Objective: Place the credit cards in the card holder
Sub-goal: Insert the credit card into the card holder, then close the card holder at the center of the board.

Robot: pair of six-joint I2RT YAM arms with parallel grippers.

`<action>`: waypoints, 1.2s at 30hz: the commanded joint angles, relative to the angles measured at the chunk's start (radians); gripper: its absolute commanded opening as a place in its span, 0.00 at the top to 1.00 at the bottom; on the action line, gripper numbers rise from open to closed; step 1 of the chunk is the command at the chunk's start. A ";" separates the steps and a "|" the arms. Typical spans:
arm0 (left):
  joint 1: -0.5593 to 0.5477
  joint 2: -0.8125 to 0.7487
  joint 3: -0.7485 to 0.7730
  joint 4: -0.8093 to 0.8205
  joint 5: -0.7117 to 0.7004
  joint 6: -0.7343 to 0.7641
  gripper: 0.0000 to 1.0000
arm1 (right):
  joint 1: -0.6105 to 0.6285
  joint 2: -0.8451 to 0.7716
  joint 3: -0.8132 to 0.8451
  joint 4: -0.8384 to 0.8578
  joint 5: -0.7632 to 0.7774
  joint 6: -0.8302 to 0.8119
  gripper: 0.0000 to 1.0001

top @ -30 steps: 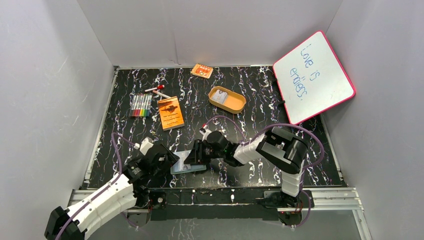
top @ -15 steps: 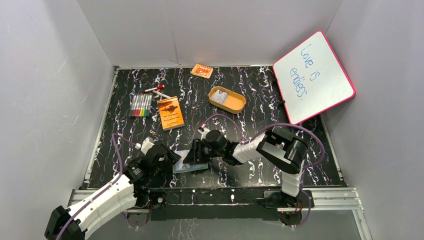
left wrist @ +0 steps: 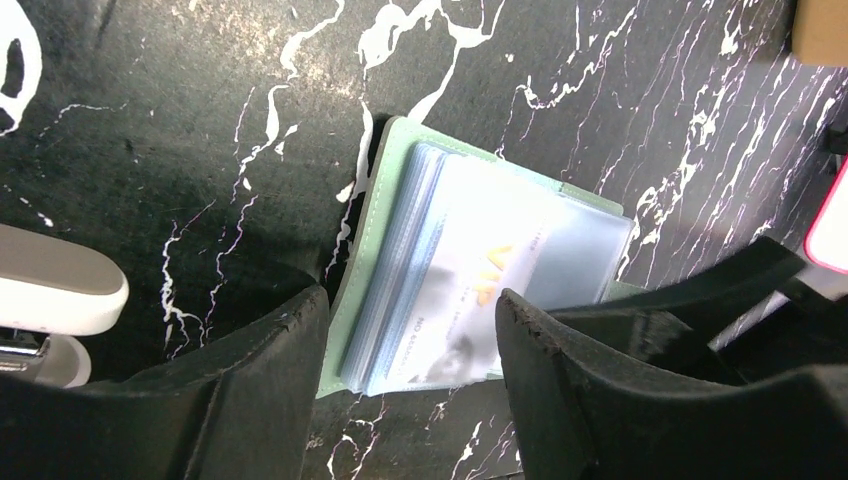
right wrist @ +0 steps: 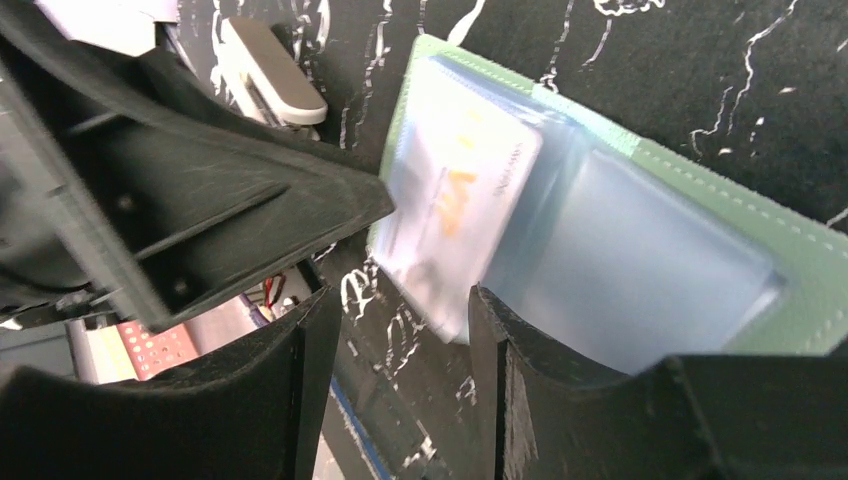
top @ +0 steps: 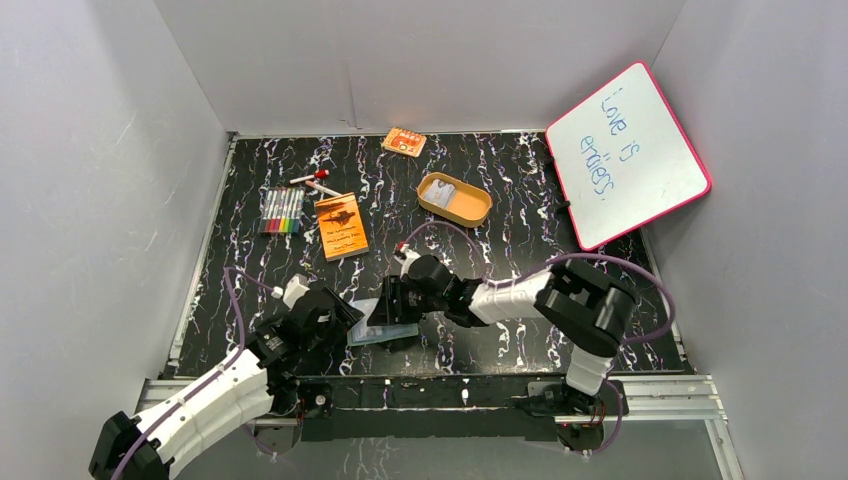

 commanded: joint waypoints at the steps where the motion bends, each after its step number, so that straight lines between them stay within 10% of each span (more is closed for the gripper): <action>1: 0.001 -0.022 0.002 -0.062 -0.011 0.002 0.40 | 0.007 -0.144 0.014 -0.129 0.064 -0.076 0.40; 12: 0.002 -0.007 0.024 -0.065 -0.025 0.053 0.40 | -0.097 -0.458 -0.088 -0.458 0.290 -0.163 0.39; 25: 0.001 0.024 0.035 -0.051 0.001 0.087 0.41 | -0.167 -0.277 -0.074 -0.385 0.190 -0.164 0.42; 36: 0.001 0.082 0.030 0.069 0.092 0.155 0.41 | -0.178 -0.225 -0.095 -0.361 0.222 -0.169 0.76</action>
